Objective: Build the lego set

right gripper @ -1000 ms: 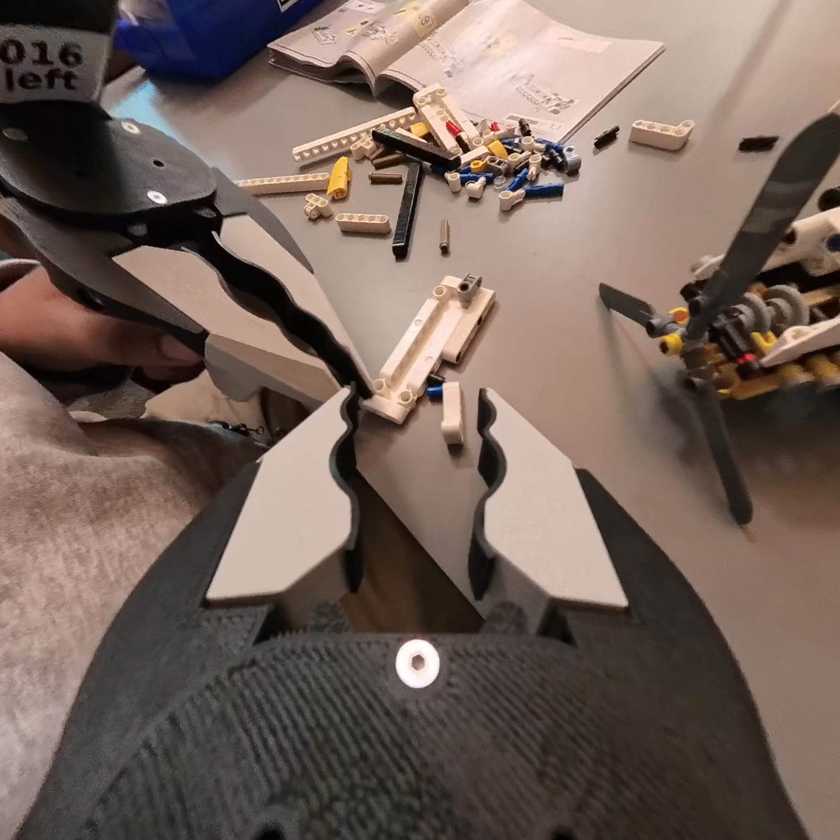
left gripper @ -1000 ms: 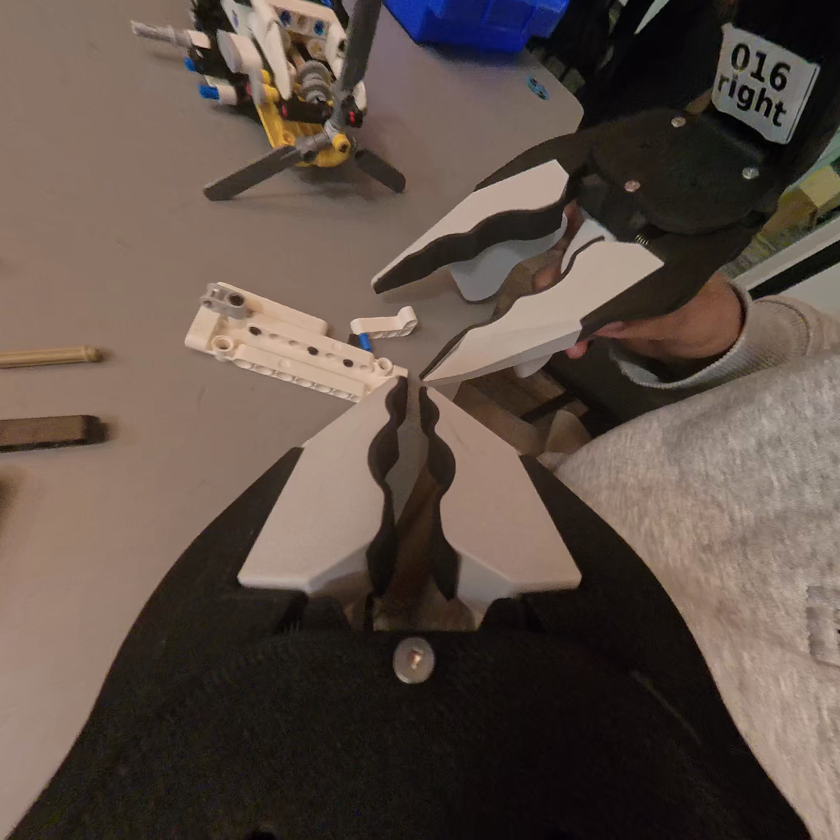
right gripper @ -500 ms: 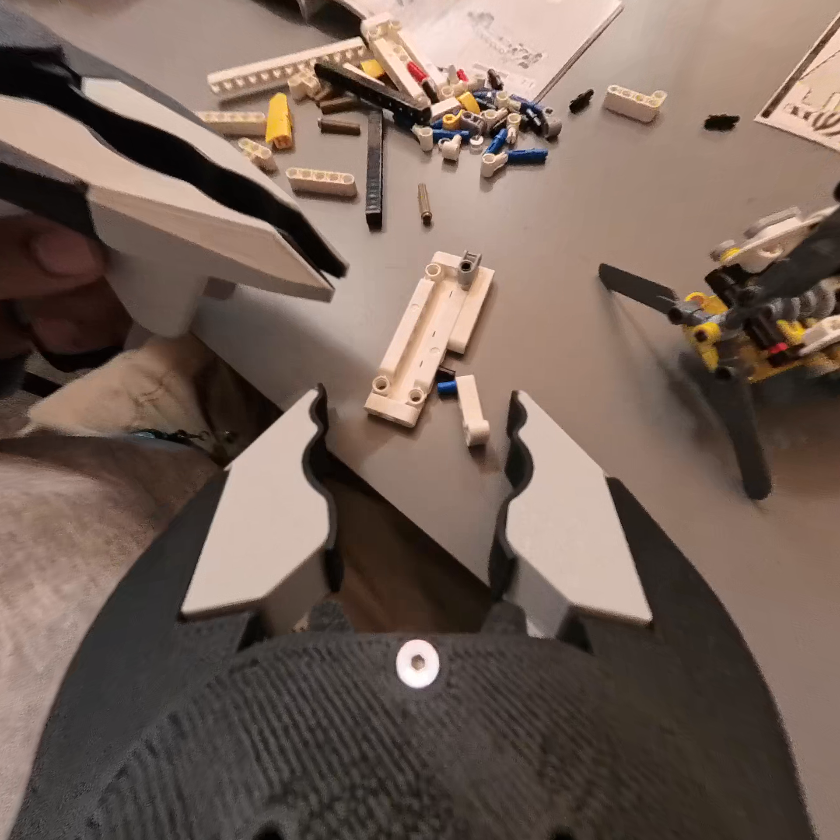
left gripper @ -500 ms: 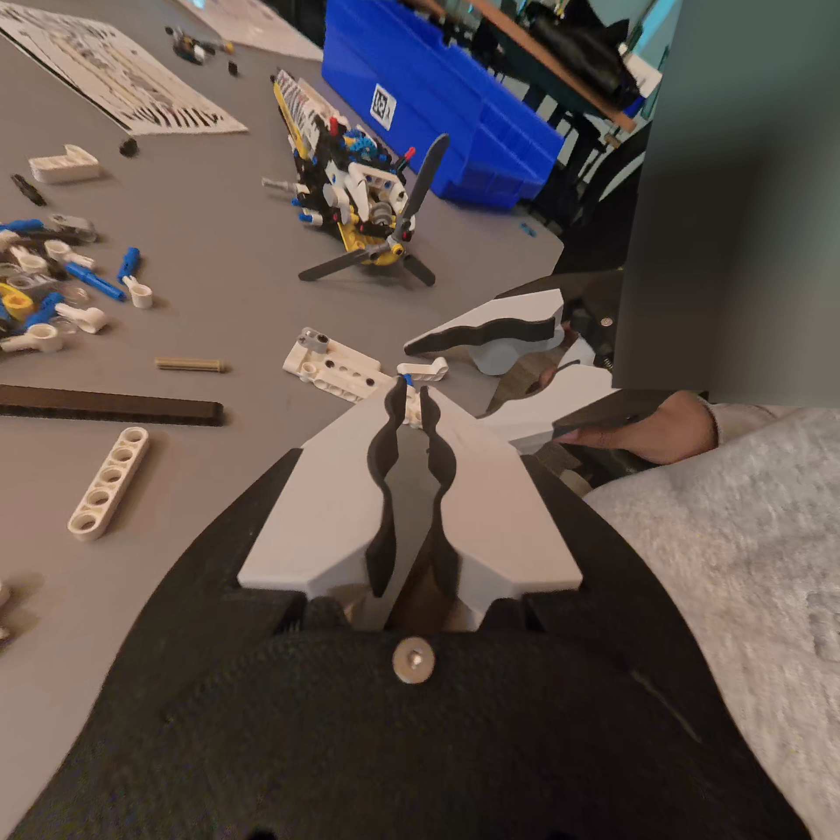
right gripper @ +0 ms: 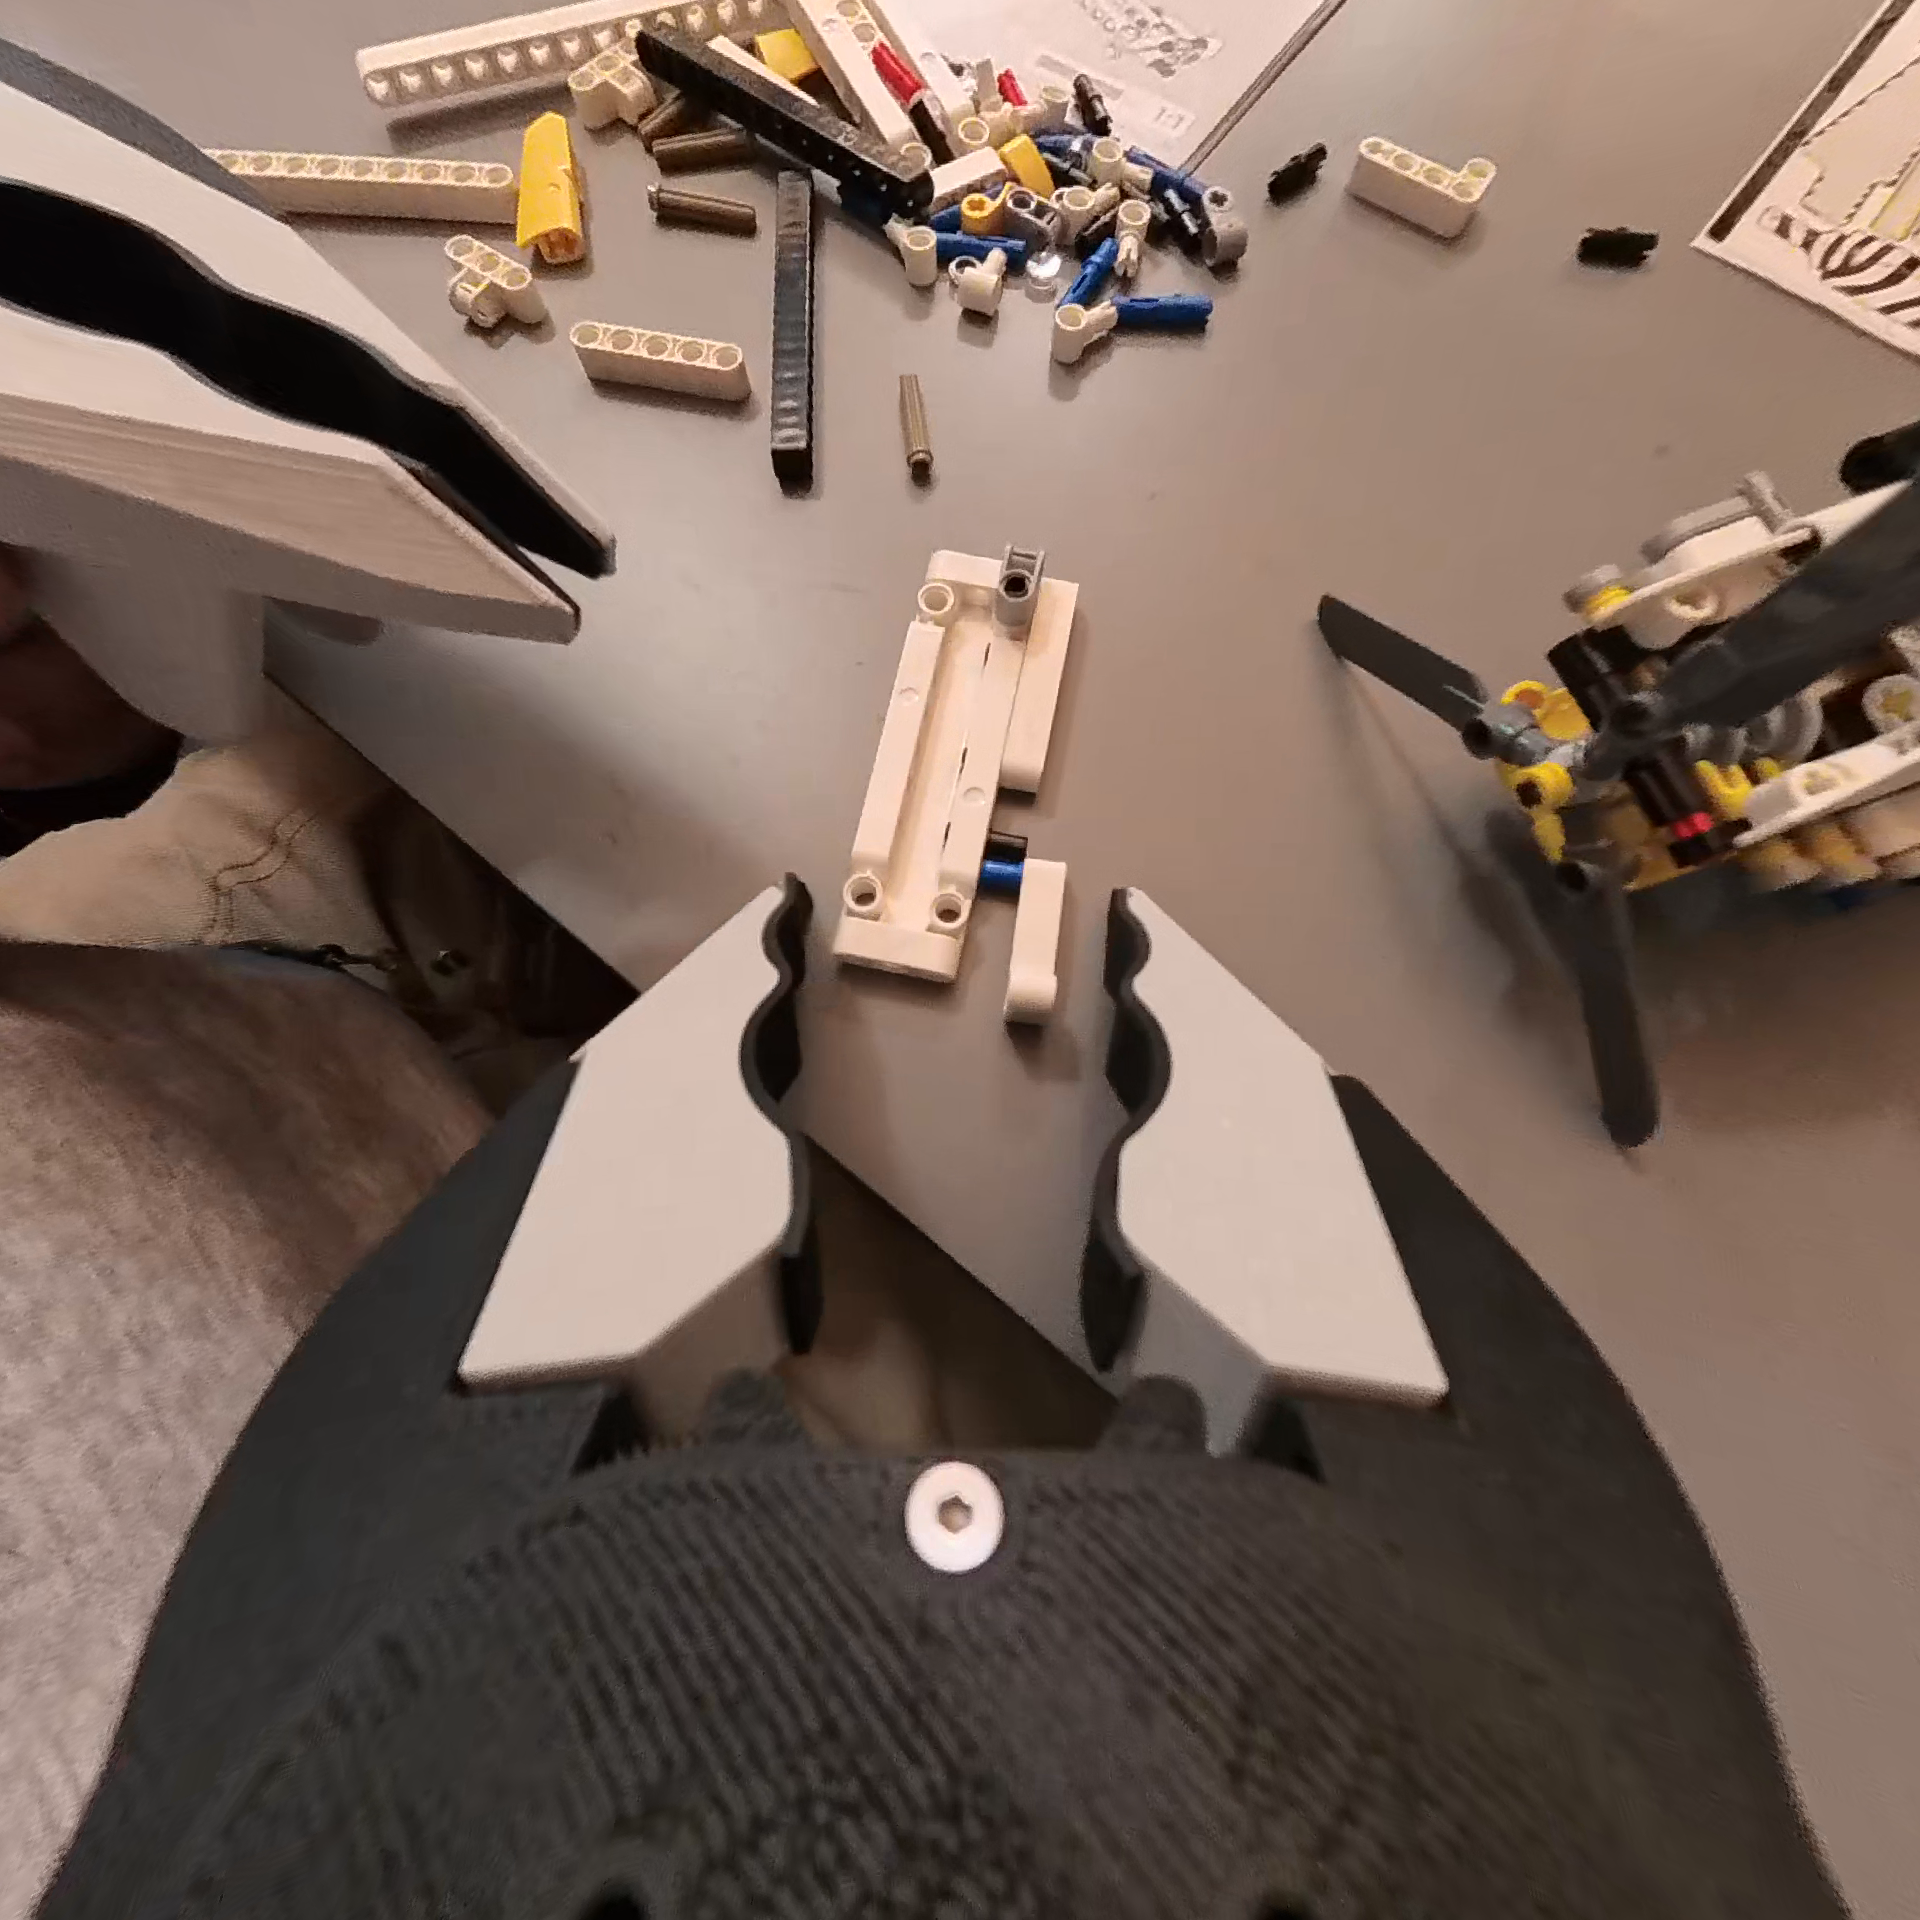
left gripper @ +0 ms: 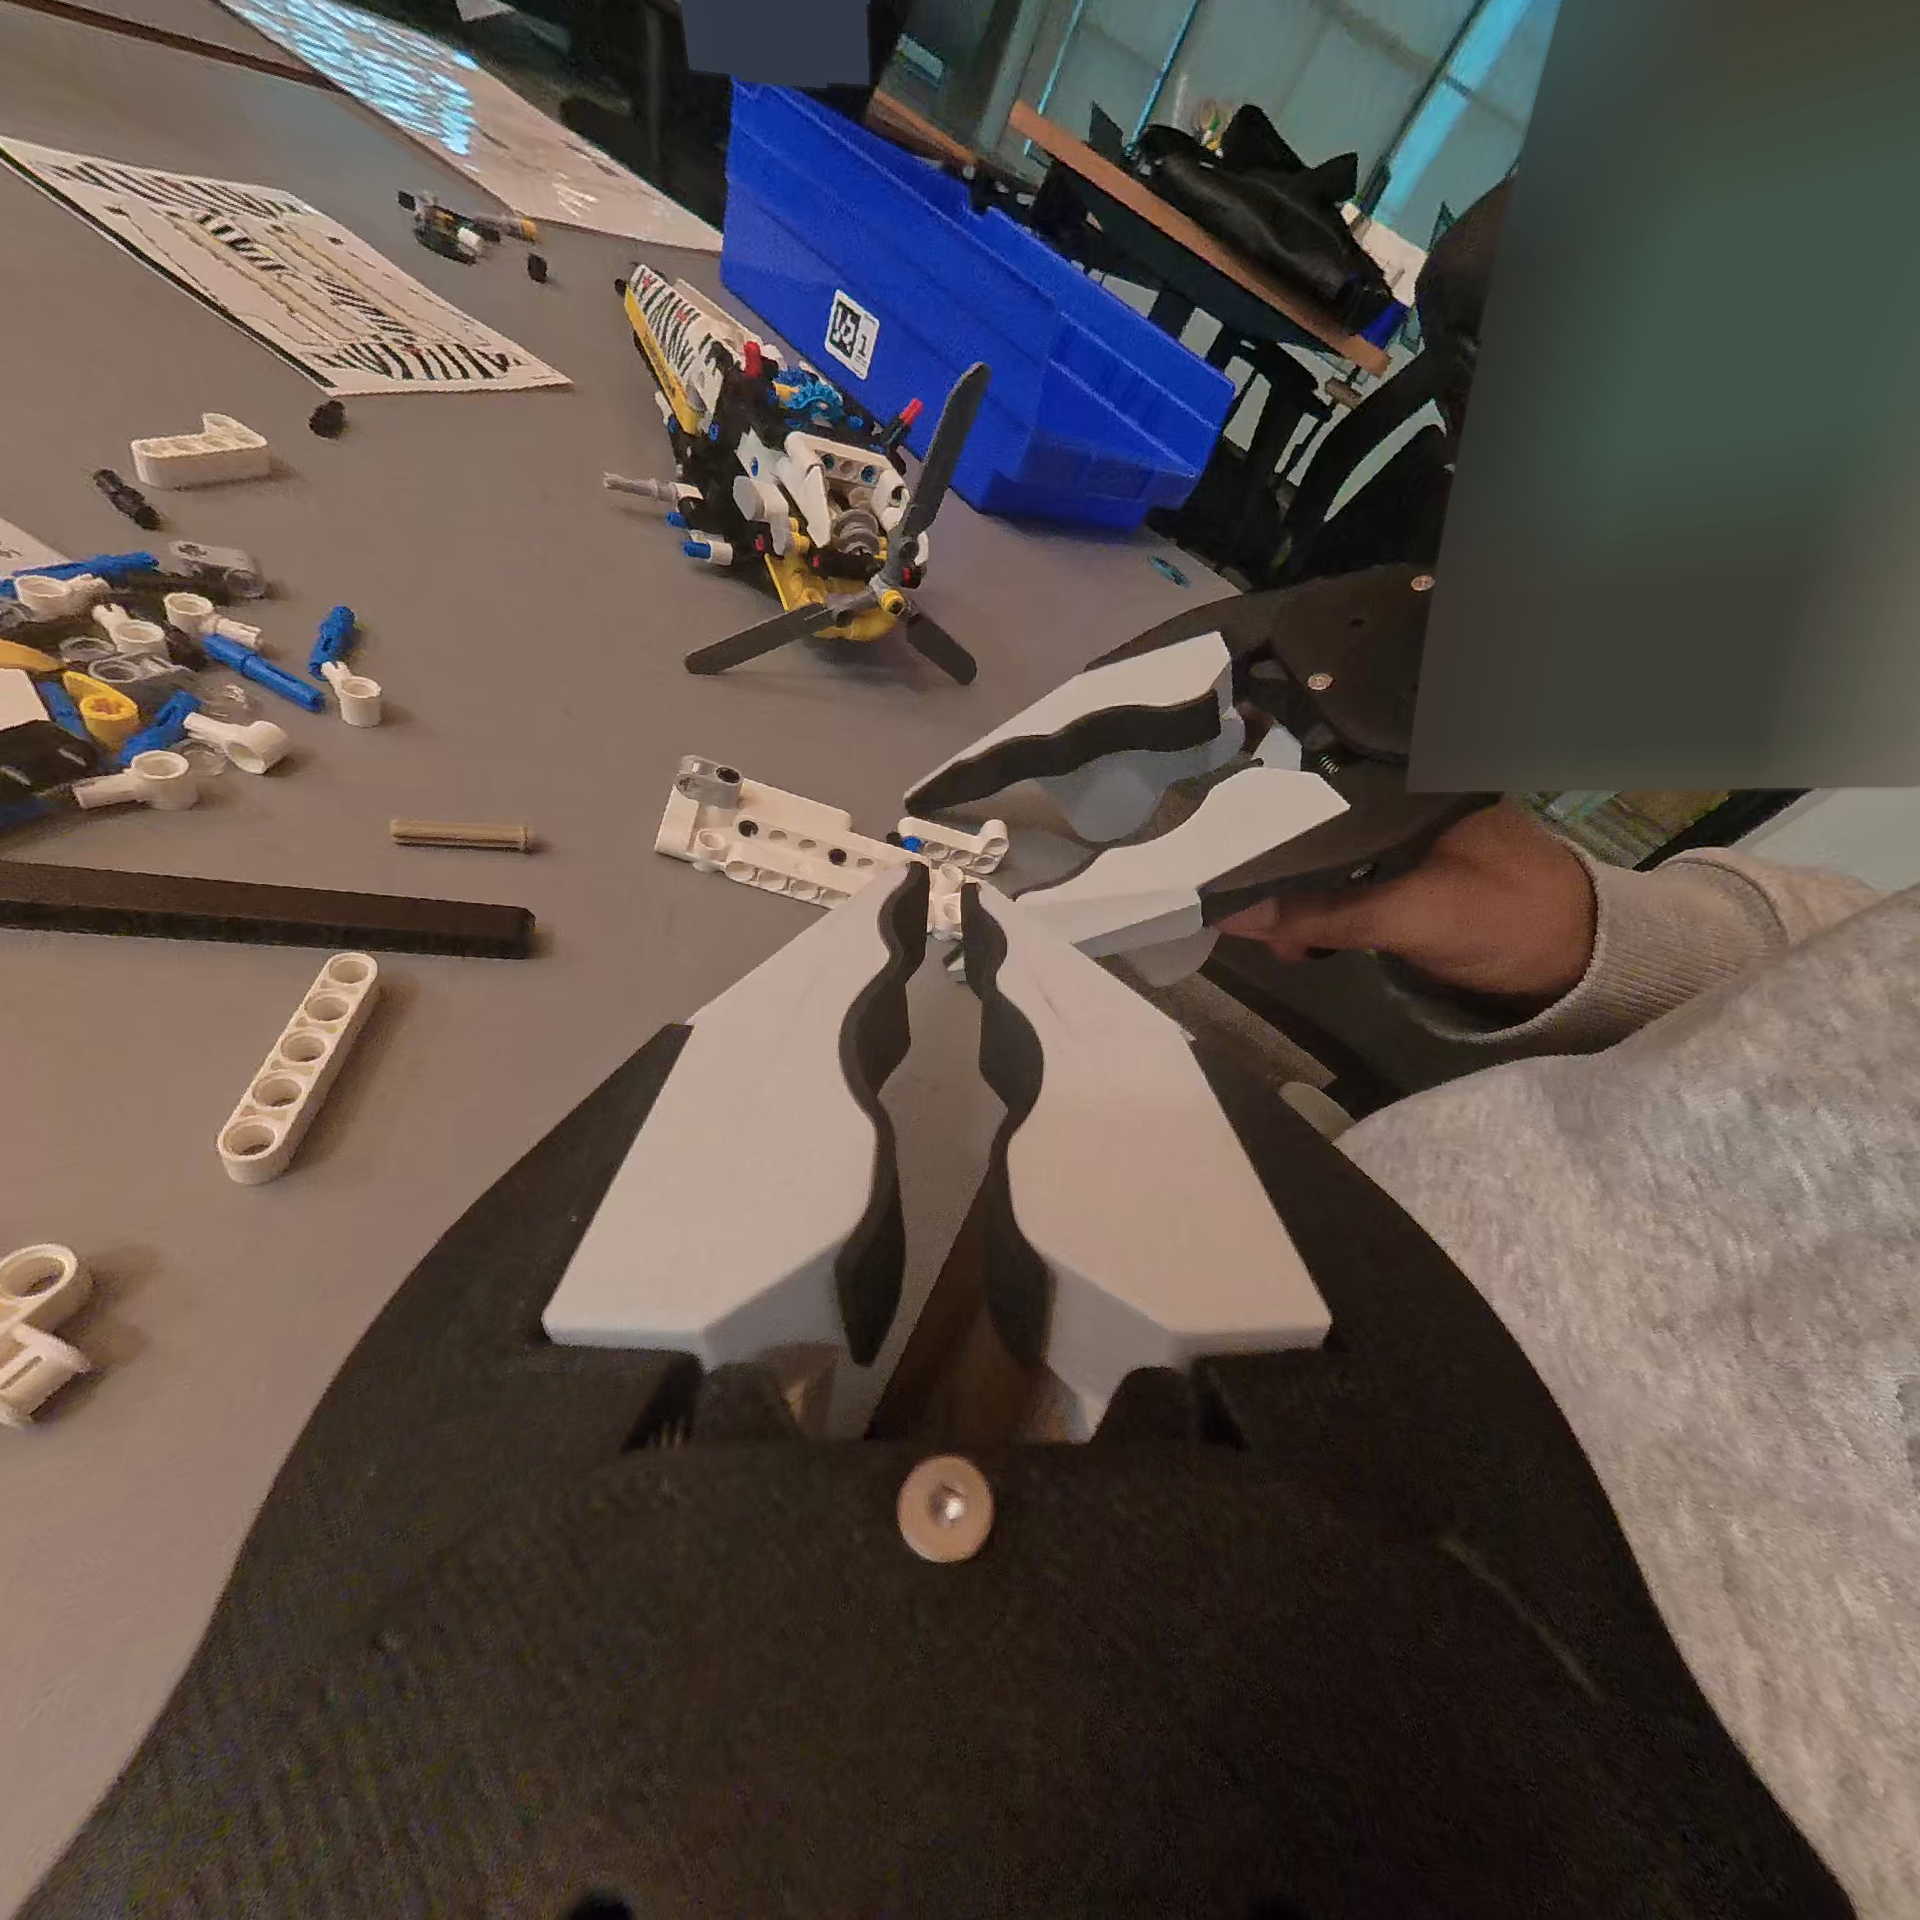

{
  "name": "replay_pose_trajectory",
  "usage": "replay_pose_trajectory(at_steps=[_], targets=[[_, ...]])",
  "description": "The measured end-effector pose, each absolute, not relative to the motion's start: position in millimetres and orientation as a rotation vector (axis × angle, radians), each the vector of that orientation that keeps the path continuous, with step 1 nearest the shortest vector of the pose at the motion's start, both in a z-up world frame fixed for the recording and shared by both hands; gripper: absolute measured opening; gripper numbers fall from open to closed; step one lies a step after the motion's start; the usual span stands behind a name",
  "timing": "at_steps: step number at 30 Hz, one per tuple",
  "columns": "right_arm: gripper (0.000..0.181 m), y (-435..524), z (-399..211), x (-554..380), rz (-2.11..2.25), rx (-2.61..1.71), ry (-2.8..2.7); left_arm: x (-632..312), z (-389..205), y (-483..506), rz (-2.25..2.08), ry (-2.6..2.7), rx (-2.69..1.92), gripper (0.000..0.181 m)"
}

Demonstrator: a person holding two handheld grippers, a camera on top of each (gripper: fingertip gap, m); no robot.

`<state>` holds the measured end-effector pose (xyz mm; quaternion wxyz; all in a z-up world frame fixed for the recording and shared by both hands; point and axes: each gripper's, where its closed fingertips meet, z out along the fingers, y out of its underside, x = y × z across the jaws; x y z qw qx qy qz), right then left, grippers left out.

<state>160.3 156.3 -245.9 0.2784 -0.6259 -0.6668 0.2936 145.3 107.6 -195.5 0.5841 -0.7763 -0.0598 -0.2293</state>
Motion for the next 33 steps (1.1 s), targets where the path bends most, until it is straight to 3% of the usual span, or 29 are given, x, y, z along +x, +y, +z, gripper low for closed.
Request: replay_pose_trajectory(at_steps=[5, 14, 33], targets=[[0.061, 151.6, -245.8, 155.5, 0.81, -1.647, -1.803, 144.8, -198.2, 109.0, -0.526, -0.141, -1.819, 0.003], [0.045, 149.6, -245.0, 155.4, 0.833, -1.62, -1.807, 149.3, -202.1, 112.1, -0.52, -0.128, -1.832, 0.004], [0.04, 162.2, -244.9, 157.4, 0.825, -1.644, -1.794, 150.4, -202.9, 112.7, -0.519, -0.126, -1.833, 0.004]])
